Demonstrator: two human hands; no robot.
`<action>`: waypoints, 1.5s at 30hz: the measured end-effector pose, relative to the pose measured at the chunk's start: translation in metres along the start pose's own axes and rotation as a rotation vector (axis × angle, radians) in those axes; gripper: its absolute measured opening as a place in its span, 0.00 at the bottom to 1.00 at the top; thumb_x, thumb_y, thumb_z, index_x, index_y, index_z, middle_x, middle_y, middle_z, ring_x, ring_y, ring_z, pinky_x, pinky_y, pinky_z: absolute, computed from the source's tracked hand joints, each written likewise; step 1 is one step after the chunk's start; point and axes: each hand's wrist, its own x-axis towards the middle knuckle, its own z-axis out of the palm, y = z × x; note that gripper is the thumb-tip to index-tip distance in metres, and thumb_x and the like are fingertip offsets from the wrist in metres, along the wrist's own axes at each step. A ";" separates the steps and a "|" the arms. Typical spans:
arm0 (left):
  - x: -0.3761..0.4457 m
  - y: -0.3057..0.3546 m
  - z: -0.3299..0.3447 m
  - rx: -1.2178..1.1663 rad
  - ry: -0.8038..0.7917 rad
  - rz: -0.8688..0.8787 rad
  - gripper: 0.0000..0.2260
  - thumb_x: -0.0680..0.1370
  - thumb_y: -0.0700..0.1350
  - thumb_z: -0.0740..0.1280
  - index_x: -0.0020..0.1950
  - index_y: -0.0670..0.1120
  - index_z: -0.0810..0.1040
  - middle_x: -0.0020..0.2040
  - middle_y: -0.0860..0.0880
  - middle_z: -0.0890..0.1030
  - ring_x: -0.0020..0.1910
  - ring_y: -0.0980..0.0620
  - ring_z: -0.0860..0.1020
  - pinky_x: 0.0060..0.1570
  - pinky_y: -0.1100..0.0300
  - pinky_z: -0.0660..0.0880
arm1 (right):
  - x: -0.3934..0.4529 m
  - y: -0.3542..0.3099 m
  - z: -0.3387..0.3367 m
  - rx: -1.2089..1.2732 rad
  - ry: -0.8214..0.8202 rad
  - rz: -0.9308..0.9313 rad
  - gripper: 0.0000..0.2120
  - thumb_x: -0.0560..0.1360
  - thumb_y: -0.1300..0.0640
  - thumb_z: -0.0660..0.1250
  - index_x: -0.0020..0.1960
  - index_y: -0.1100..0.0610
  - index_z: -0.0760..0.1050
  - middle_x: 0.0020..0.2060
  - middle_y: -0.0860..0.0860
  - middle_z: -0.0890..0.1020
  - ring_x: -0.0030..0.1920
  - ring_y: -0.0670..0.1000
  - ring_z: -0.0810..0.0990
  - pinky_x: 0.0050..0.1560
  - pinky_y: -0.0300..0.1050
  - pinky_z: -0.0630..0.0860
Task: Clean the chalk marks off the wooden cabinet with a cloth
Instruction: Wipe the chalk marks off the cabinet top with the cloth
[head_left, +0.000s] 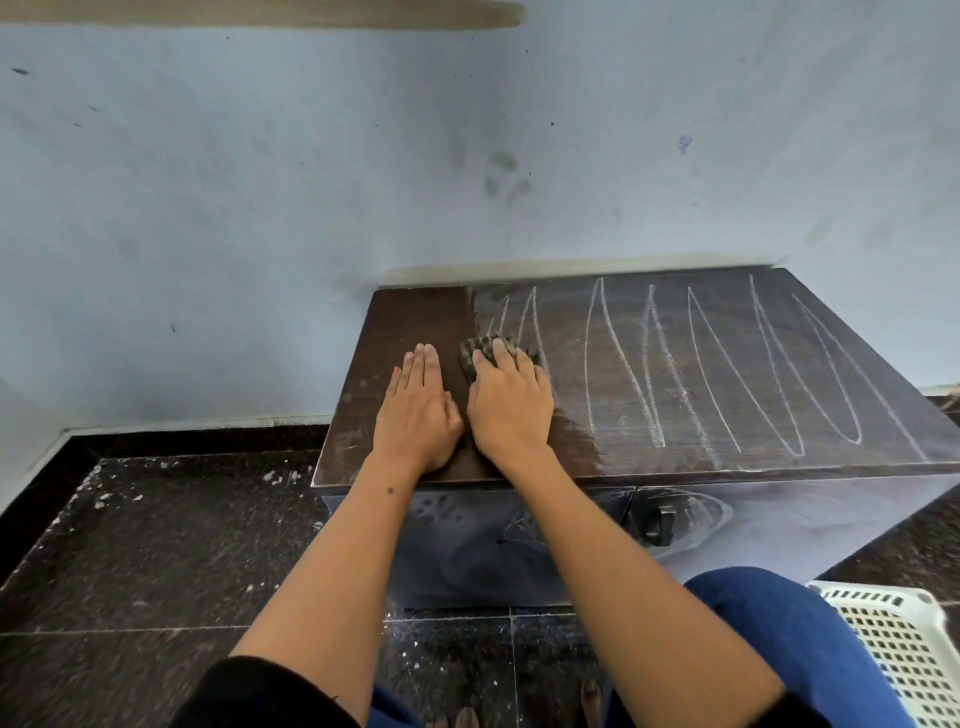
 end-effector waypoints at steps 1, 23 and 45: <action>0.001 0.001 -0.003 -0.012 -0.009 -0.005 0.27 0.81 0.43 0.53 0.77 0.37 0.47 0.77 0.40 0.53 0.77 0.45 0.52 0.74 0.54 0.48 | -0.013 0.001 -0.001 -0.010 0.036 0.007 0.20 0.80 0.55 0.55 0.72 0.53 0.66 0.73 0.53 0.64 0.73 0.55 0.61 0.71 0.51 0.58; 0.022 0.006 0.008 0.023 0.018 -0.067 0.24 0.82 0.47 0.49 0.77 0.42 0.52 0.78 0.45 0.52 0.77 0.49 0.49 0.75 0.54 0.45 | -0.049 0.013 -0.001 0.004 0.158 0.018 0.17 0.73 0.58 0.66 0.62 0.54 0.77 0.64 0.55 0.76 0.64 0.57 0.74 0.62 0.53 0.71; 0.021 0.007 0.007 0.013 0.038 -0.074 0.23 0.82 0.47 0.49 0.77 0.42 0.53 0.78 0.45 0.52 0.77 0.50 0.49 0.75 0.55 0.45 | 0.065 0.005 0.007 -0.017 -0.001 0.055 0.20 0.80 0.56 0.54 0.71 0.53 0.66 0.74 0.53 0.63 0.73 0.57 0.59 0.70 0.53 0.57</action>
